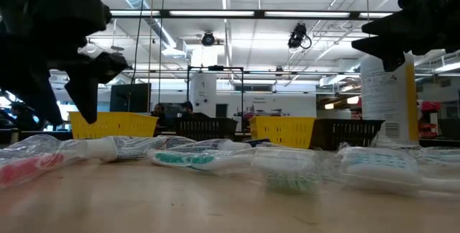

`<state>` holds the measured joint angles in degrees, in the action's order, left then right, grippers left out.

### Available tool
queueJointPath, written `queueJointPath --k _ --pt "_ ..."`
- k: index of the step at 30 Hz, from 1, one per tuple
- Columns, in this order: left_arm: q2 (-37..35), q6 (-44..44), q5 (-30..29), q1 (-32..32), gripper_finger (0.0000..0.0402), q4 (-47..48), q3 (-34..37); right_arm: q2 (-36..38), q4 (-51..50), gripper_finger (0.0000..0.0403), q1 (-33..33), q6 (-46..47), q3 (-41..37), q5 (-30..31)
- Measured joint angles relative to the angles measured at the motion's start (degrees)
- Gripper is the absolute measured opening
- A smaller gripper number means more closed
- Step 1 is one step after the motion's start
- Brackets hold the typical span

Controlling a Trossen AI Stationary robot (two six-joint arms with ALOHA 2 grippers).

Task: Pick & Place Travel size toiletries
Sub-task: Put the blue razor into the left yellow bin

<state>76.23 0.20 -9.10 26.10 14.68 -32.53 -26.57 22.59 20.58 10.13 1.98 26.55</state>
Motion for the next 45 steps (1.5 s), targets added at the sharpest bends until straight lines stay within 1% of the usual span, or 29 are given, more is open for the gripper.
queueJointPath --k 4,7,13,16,23,27,30,32,34,36,41,43,45 --pt "3.4 -3.5 -0.5 -1.2 0.0178 0.5 0.0 0.0 0.0 0.0207 0.0 0.0 0.0 0.0" --pt "5.2 -4.4 -0.5 -2.2 0.0174 0.4 0.0 0.0 0.0 0.0205 0.0 0.0 0.0 0.0" --pt "5.5 -4.4 0.2 -3.8 0.0165 0.7 0.0 0.0 0.0 0.0202 0.0 0.0 0.0 0.0" --pt "5.5 -5.1 0.1 -4.0 0.0147 1.2 0.0 0.0 0.0 0.0205 0.0 0.0 0.0 0.0" --pt "5.5 -3.8 0.0 -4.1 0.0083 1.5 0.0 0.0 0.0 0.0215 0.0 -0.3 0.0 0.0" --pt "5.5 -3.3 -0.3 -4.1 0.0052 1.5 0.0 0.0 0.0 0.0212 0.0 -0.5 0.0 0.0" --pt "5.1 -1.2 -0.9 -4.1 0.0040 1.5 0.0 0.0 0.0 0.0204 0.0 -0.5 0.0 0.0" --pt "4.5 0.9 -1.3 -4.1 0.0040 1.7 0.0 0.0 0.0 0.0199 0.0 -0.5 0.0 0.0" --pt "3.5 3.9 -3.5 -4.1 0.0047 3.7 -1.1 0.0 -0.1 0.0194 0.0 -0.5 0.0 0.0" --pt "2.3 8.3 -7.3 -4.1 0.0053 6.7 -3.5 0.0 -0.1 0.0191 0.0 -0.5 0.0 0.0" --pt "0.1 20.2 -19.5 -5.5 0.0047 22.4 -12.8 0.0 -0.1 0.0184 0.0 -0.5 0.0 0.0" --pt "-0.7 26.9 -23.1 -7.1 0.0044 29.3 -16.9 0.0 -0.1 0.0182 0.0 -0.5 0.0 0.0" --pt "-1.3 33.9 -25.0 -9.4 0.0045 33.5 -20.3 0.0 -0.1 0.0180 0.0 -0.5 0.0 0.0"
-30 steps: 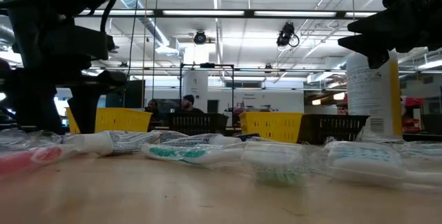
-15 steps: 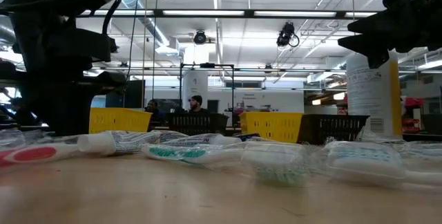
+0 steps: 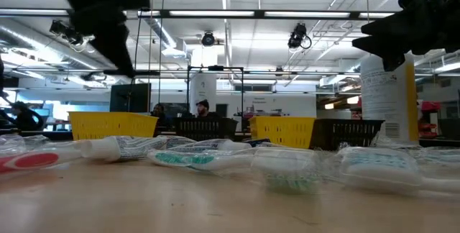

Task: Pick & Place Travel size toiletries
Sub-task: Put the blue razor into the left yellow bin, then put the silver nail cutter into the left black bin

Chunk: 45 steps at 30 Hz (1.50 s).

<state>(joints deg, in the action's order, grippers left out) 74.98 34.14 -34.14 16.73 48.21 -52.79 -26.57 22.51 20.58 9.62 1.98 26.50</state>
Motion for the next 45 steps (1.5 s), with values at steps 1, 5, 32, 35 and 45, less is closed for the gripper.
queueJointPath --k 1,5,32,35,45 --pt "-0.3 3.2 -0.2 -1.4 0.0048 1.3 -1.5 0.0 0.0 0.0179 0.0 0.0 0.0 0.0" --pt "-1.1 15.1 0.6 -7.3 0.0055 2.3 -4.3 0.0 0.0 0.0175 0.0 0.0 0.0 0.0" --pt "-1.1 14.8 11.5 -26.0 0.0058 -20.9 20.0 0.0 0.0 0.0169 0.0 0.0 0.0 0.0" --pt "-1.1 14.0 11.4 -26.0 0.0059 -21.3 20.2 0.0 0.0 0.0175 0.0 0.0 0.0 0.0" --pt "-1.1 12.1 12.7 -26.0 0.0099 -22.3 20.2 -0.1 0.0 0.0197 0.0 0.0 0.0 0.0"
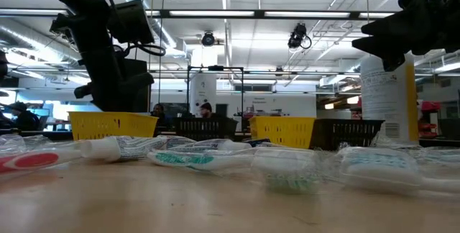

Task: Pick & Place Travel size toiletries
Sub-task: Put the silver nail cutter into the left black bin

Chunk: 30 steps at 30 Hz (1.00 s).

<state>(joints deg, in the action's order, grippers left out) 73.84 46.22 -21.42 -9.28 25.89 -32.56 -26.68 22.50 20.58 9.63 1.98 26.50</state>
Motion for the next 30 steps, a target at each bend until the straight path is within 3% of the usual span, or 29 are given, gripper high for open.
queueJointPath --k 7,15,24,30 --pt "0.0 -2.1 -0.2 0.0 0.0136 -0.2 0.0 -0.1 0.0 0.0202 0.0 1.5 0.0 0.0" --pt "0.0 -6.0 1.3 0.1 0.0141 0.6 -3.7 -4.2 2.7 0.0185 0.0 6.4 0.0 -2.8" --pt "0.0 -16.6 1.1 0.3 0.0141 0.6 -13.8 -15.4 12.2 0.0191 0.0 7.5 0.4 -2.8" --pt "0.0 -20.2 1.1 0.8 0.0141 0.1 -18.8 -26.7 13.8 0.0196 0.0 7.4 6.2 -4.5"
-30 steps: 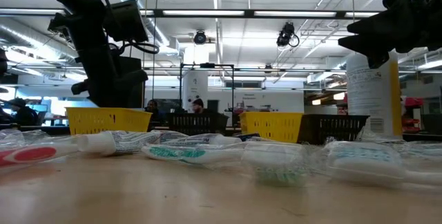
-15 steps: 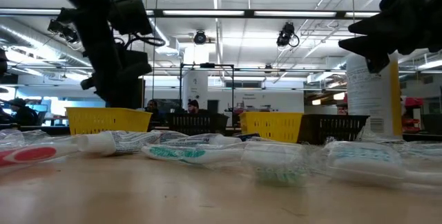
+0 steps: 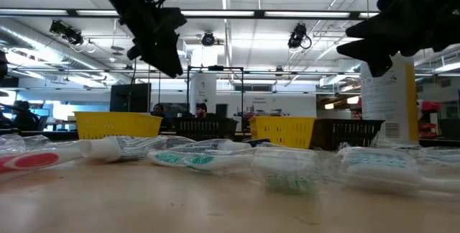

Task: Pick & Place Travel size toiletries
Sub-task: Put the silver nail cutter into the left black bin

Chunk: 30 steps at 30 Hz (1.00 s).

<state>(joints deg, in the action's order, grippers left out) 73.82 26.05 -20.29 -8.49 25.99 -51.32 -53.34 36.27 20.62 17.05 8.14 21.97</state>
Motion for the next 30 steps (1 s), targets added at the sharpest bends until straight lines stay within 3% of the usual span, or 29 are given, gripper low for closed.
queueJointPath --k 15,25,30 --pt "0.3 -5.8 0.0 7.0 0.0141 -4.8 -1.7 -31.8 -14.5 0.0194 -0.2 4.7 22.2 -0.2" --pt "0.3 -5.7 0.0 9.2 0.0141 -6.6 -1.7 -45.5 -40.0 0.0184 -4.0 10.1 39.6 -8.1" --pt "0.3 -5.7 0.0 9.8 0.0141 -6.4 -1.7 -50.6 -43.6 0.0181 -4.9 6.1 44.4 -16.2"
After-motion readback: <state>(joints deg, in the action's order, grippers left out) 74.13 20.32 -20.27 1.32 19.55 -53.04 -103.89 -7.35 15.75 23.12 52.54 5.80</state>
